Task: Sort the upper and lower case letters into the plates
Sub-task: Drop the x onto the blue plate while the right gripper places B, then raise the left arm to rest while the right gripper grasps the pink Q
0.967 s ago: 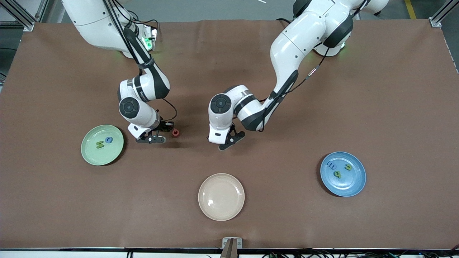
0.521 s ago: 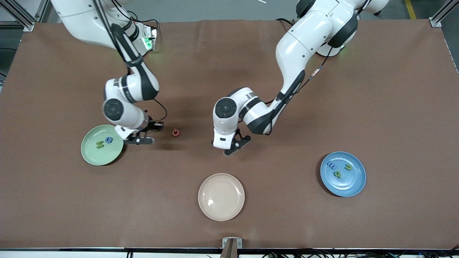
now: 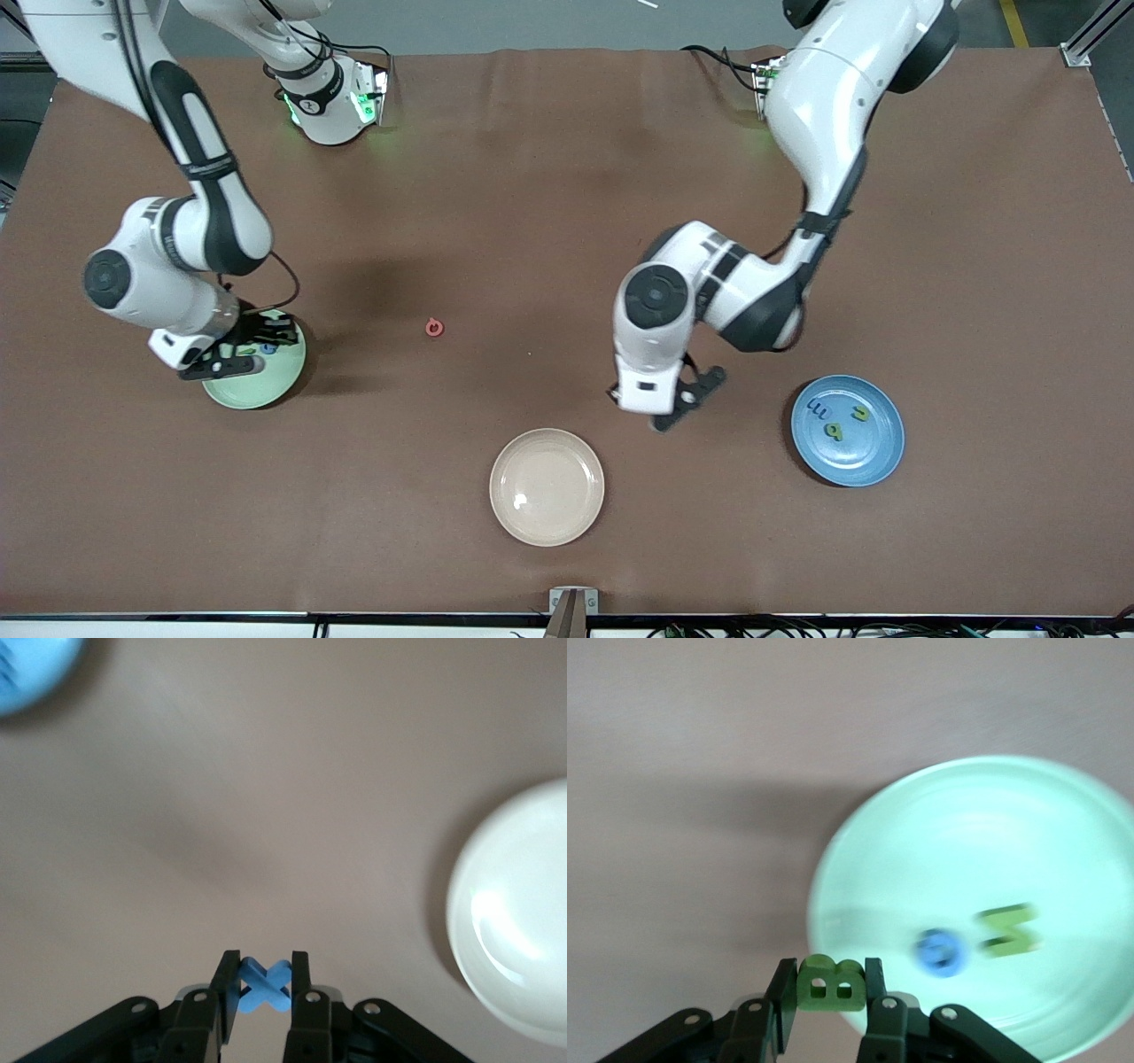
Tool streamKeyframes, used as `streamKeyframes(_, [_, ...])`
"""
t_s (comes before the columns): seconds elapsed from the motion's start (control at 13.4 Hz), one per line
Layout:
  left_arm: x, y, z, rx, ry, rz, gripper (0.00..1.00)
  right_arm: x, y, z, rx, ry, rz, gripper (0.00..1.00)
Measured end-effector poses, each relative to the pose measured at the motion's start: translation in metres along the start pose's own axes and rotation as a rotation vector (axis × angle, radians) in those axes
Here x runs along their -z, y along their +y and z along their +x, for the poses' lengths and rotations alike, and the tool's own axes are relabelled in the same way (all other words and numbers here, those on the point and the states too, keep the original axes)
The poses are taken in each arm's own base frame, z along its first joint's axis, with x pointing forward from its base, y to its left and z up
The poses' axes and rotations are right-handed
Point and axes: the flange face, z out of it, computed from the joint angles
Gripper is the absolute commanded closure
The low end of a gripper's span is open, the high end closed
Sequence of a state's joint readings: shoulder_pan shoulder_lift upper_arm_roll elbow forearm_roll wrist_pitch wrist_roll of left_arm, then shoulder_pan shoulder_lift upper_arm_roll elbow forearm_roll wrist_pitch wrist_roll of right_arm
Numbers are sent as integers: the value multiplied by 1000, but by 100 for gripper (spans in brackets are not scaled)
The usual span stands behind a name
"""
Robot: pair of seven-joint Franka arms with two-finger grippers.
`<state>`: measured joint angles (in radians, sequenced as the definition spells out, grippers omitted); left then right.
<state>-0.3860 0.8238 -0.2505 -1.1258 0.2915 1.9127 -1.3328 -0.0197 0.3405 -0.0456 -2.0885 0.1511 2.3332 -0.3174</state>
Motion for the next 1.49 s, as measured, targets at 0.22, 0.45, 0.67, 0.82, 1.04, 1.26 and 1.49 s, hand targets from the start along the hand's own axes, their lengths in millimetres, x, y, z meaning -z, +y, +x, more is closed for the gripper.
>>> streamKeyframes(0.22, [23,-48,98,31,14,-11,100,-20,36,17,65,-3,-17,73])
streamKeyframes(0.45, [23,-100,175,5,12,1,100,-49,33,32,95,18,-39,73])
streamKeyframes(0.67, [15,-134,218,-47,4,13,100,-64,26,36,109,23,-44,51])
streamKeyframes(0.82, [11,-155,241,-72,0,19,100,-63,26,38,115,25,-44,0])
streamKeyframes(1.04, [-5,-179,259,-79,-21,41,100,-58,24,39,120,6,-35,0])
streamKeyframes(1.26, [-20,-195,270,-96,-42,57,100,-30,-3,38,91,-66,-4,0])
streamKeyframes(1.49, [-44,-206,277,-92,-69,74,100,-5,-70,38,-18,-110,-8,0])
